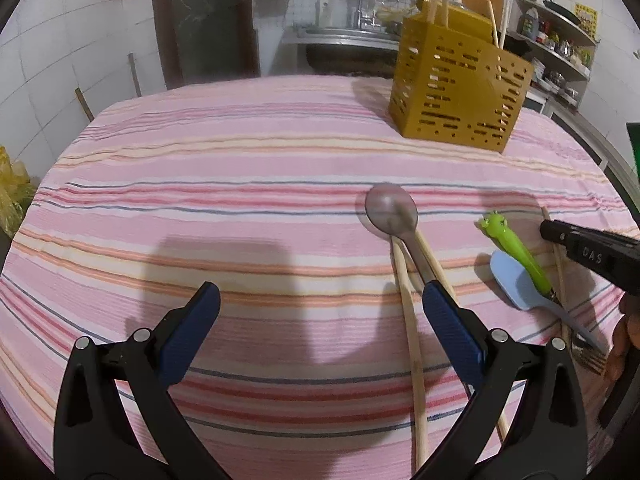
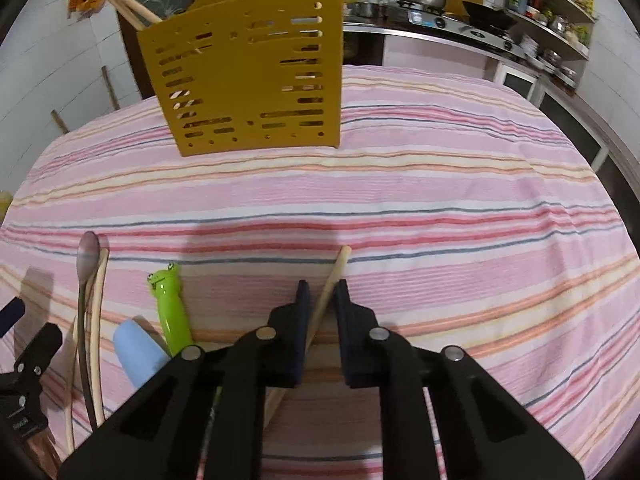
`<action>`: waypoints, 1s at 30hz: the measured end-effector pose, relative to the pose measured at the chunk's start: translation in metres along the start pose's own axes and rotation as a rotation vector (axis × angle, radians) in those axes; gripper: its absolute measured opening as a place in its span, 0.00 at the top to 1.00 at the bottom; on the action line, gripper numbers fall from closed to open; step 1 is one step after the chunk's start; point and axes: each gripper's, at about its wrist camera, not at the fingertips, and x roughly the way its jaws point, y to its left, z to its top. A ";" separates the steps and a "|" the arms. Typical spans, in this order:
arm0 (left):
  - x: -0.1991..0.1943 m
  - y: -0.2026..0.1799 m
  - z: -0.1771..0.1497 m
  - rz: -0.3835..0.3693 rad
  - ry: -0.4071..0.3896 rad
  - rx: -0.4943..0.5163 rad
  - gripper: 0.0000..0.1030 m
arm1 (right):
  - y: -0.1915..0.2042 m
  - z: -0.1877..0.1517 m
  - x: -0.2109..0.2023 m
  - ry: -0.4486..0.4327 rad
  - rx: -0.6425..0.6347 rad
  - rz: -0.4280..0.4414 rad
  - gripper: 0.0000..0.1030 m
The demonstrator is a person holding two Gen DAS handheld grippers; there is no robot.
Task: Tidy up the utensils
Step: 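Move both tools back down to the remaining chopsticks on the cloth, then close the left tool on a chopstick while the right tool grasps another chopstick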
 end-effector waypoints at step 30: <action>0.039 -0.032 0.035 -0.039 0.116 0.009 0.84 | -0.012 0.022 0.016 0.036 0.149 -0.039 0.90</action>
